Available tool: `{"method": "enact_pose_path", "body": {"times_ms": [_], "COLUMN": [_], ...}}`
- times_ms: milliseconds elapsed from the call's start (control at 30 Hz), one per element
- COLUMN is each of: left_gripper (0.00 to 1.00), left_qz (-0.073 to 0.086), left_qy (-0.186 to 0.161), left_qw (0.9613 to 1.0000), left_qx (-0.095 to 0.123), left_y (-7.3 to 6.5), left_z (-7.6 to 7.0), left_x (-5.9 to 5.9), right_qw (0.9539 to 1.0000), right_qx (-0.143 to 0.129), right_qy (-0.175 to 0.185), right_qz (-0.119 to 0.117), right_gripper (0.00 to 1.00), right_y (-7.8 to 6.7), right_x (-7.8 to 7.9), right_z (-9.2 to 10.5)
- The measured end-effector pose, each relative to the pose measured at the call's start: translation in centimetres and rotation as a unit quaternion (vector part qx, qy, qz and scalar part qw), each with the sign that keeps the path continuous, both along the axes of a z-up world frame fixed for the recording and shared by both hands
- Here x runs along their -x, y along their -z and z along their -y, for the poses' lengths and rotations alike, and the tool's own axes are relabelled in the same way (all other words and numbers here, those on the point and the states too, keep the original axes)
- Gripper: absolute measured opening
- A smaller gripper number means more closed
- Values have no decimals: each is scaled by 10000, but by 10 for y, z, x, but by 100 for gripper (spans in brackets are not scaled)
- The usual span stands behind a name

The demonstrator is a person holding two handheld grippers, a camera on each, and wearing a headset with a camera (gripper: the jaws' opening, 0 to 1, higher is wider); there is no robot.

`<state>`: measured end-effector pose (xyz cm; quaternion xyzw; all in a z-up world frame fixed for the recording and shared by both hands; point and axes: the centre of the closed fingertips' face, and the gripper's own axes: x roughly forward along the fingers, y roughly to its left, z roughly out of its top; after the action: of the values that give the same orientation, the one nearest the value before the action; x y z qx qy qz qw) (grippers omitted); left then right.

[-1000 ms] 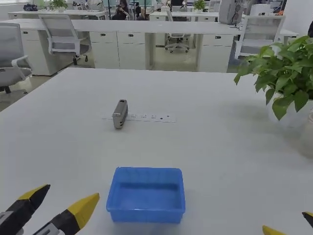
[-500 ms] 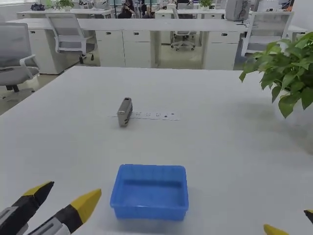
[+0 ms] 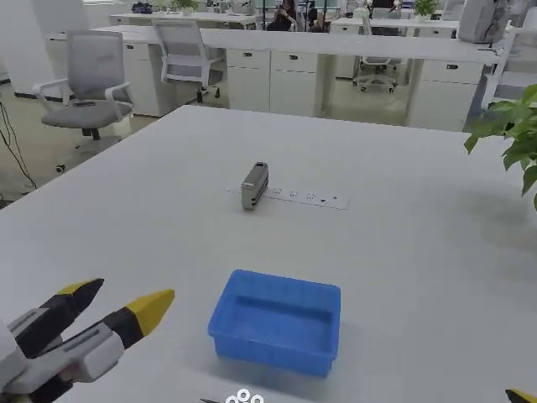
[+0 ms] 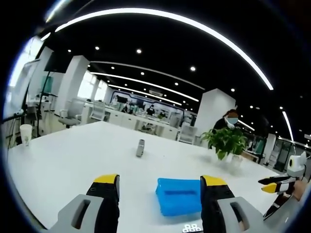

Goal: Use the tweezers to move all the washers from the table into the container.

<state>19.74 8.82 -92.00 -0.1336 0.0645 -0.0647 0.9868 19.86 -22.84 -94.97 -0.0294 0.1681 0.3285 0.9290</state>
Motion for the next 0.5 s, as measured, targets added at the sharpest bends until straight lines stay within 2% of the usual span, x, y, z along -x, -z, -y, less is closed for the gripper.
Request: {"method": "enact_pose_path", "body": {"times_ms": [67,133,200,300,367,433,500], "left_gripper": [66,66,66,66,65,61,61], "left_qz": [-52,-59,-11,-9,-42,-3,-5], "left_qy": [14,-39,-38,77,217,405,395], "left_qw": [10000,9999,10000,10000,9998,9988,9987], "left_qx": [21,109,91,42,9,289,337], "left_y": [2,2,1,0,1,-1,0], "left_z": [1,-1,-1,4,8,13,9], "left_x": [1,2,3,1,0,0,0], "right_qw": [9995,9996,9997,10000,9995,9983,9961], "right_qx": [-134,-58,-45,13,-110,-149,-113], "right_qy": [-228,-264,-249,24,279,568,872], "right_qz": [-175,-113,-43,-19,-18,19,-15], "right_gripper": [50,49,50,49,49,51,51], "right_y": [3,3,1,2,-1,-2,0], "right_x": [6,6,6,1,-3,-7,-11], "right_z": [-9,-10,-10,-1,7,18,30]}}
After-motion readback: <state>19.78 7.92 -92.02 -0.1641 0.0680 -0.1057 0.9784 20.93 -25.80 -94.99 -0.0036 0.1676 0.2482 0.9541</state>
